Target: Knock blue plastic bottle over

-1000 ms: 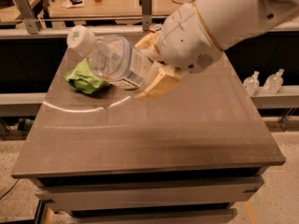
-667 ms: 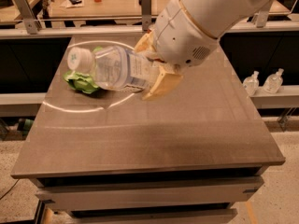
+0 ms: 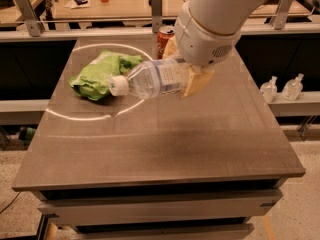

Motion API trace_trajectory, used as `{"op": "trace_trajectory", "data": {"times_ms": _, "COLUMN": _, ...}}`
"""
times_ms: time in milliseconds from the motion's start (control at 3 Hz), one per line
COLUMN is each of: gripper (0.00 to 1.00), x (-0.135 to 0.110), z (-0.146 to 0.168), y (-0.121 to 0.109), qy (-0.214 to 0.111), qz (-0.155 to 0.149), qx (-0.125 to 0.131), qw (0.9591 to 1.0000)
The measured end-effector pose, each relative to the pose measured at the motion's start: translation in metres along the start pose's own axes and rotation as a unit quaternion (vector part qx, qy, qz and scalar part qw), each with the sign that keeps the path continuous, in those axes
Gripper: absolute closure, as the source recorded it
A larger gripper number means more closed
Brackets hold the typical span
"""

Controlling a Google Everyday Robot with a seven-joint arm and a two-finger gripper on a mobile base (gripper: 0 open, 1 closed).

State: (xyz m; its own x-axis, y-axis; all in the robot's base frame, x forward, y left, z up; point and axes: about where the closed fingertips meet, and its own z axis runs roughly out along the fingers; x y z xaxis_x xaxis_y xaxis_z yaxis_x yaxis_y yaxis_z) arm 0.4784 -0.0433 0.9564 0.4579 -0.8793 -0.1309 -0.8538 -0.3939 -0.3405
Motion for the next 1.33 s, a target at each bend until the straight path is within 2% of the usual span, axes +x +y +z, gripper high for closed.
{"op": "trace_trajectory", "data": {"times_ms": 333, "gripper": 1.0, "x": 0.036, "z": 0.014, "y": 0.007, "qy": 0.078, "qz": -0.003, "qx": -0.015, "qw": 0.9968}}
{"op": "trace_trajectory", "data": {"times_ms": 667, "gripper": 1.0, "x": 0.069, "z": 0.035, "y": 0.026, "qy": 0.132, "qz": 0.009, "qx": -0.05, "qw": 0.9899}}
{"op": "trace_trajectory", "data": {"times_ms": 1000, "gripper": 1.0, "x": 0.084, "z": 0.055, "y": 0.041, "qy": 0.154, "qz": 0.018, "qx": -0.073, "qw": 0.9852}}
{"op": "trace_trajectory", "data": {"times_ms": 1333, "gripper": 1.0, "x": 0.09, "z": 0.075, "y": 0.051, "qy": 0.156, "qz": 0.022, "qx": -0.098, "qw": 0.9827}}
